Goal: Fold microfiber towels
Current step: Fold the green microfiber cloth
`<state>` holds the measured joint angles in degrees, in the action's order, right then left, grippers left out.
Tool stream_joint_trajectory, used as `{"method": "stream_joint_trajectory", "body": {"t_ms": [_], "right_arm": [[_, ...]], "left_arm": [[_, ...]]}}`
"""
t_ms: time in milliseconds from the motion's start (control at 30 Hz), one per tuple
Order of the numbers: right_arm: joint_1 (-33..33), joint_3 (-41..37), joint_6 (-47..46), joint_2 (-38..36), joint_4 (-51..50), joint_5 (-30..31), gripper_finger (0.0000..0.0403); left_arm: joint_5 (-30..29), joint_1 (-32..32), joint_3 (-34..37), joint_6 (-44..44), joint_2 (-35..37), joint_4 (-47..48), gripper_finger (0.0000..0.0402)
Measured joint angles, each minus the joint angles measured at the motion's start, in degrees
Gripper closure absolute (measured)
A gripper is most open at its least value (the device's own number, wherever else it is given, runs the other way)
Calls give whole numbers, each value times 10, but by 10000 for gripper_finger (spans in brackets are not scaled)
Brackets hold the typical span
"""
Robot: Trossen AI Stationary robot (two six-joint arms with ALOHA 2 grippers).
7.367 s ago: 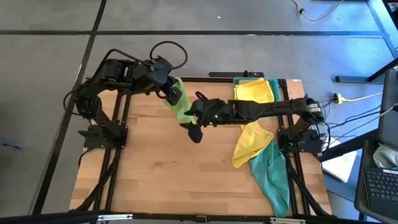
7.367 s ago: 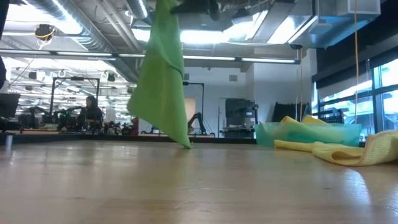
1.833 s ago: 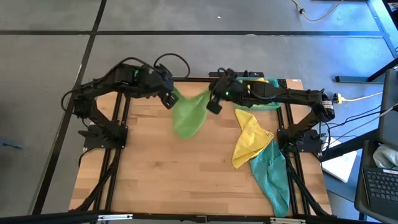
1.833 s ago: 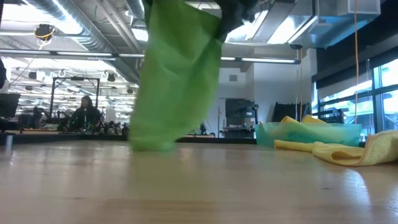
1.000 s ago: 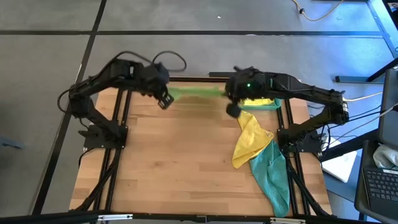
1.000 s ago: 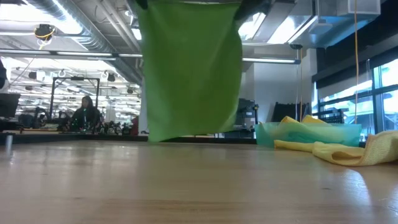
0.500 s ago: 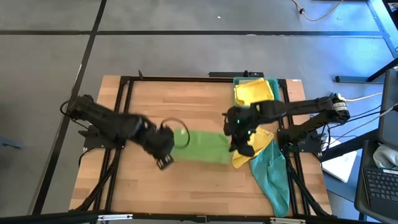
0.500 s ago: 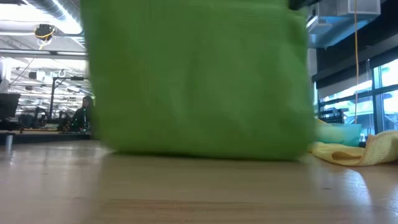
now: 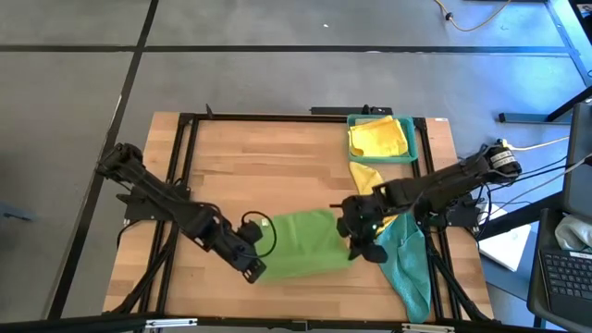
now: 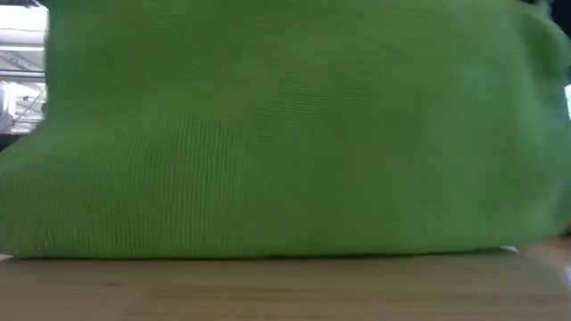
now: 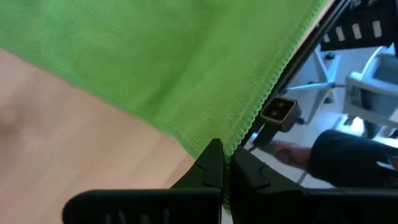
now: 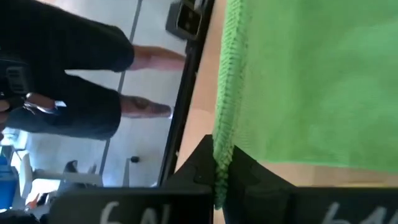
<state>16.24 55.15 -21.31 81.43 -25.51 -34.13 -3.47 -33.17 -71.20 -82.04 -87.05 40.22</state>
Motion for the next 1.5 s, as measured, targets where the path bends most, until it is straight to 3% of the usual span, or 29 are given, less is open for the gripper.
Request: {"method": "stream_joint_trajectory", "body": {"t_ms": [133,300,533,667,800,1067,1200,1333,1400,1500], "right_arm": [[19,-42,-14,0,34,26,395],[18,-65,0,0,33,136,395],[-26,-67,84,0,36,262,395],[-65,-67,132,7,43,294,395],[-101,-67,173,34,60,289,395],[-128,-67,173,94,60,195,395],[-127,-66,168,99,47,196,395],[-131,-36,155,95,-36,205,395],[-132,-20,159,89,-65,174,395],[-131,-3,161,77,-76,55,395]], "left_arm": [[-7,0,38,-9,0,-48,401],[-21,13,69,2,0,-45,401],[-51,38,82,44,0,11,401],[-93,51,82,72,0,54,401],[-134,64,82,105,0,87,401],[-134,89,82,147,0,86,401],[-133,98,98,151,0,69,401],[-109,97,117,135,-1,44,401],[-101,89,118,127,-1,35,401],[-77,79,117,114,-1,7,401]]}}
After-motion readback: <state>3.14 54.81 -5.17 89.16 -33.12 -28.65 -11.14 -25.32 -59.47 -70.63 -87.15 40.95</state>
